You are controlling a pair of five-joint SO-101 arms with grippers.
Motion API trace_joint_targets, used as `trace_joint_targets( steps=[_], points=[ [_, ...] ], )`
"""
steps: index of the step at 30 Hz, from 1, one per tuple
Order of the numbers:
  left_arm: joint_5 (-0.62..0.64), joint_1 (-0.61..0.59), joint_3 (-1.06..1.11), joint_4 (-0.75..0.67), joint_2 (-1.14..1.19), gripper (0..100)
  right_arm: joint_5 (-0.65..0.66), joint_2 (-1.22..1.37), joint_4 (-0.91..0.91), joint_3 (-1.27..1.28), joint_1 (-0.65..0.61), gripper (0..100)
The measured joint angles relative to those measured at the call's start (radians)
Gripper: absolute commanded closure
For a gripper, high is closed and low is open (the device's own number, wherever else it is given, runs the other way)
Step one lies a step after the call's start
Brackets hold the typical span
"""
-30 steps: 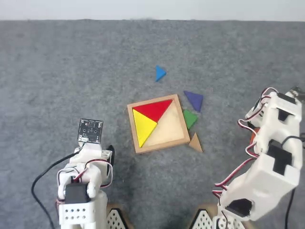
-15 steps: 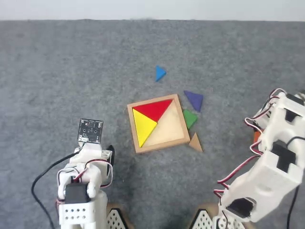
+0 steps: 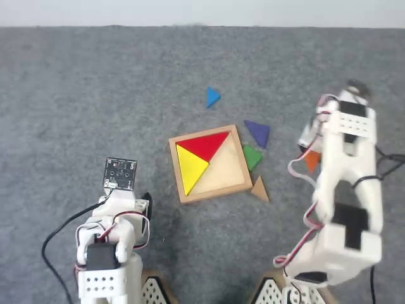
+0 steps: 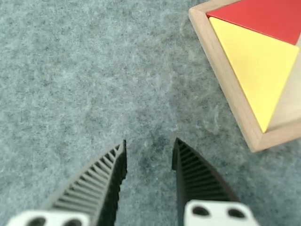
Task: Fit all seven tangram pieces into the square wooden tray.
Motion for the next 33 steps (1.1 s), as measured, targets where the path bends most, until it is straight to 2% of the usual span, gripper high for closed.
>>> trace_joint_targets(
  steps=[5,12,16,26,30,33],
  points=[
    [0.0,0.0,0.0,0.0,0.0,85,0.08,-0.126,0.058,0.0,-0.199,99.3],
    [0.0,0.0,0.0,0.0,0.0,85,0.25,-0.138,0.063,0.0,-0.52,99.3],
    [0.0,0.0,0.0,0.0,0.0,85,0.316,-0.138,0.049,0.0,-0.638,99.3],
    [0.0,0.0,0.0,0.0,0.0,85,0.514,0.011,-0.074,0.0,-0.66,99.3],
    [0.0,0.0,0.0,0.0,0.0,85,0.503,0.063,-0.114,0.0,-0.658,99.2],
    [0.0,0.0,0.0,0.0,0.0,85,0.422,0.072,-0.114,0.0,-0.658,99.2]
  ],
)
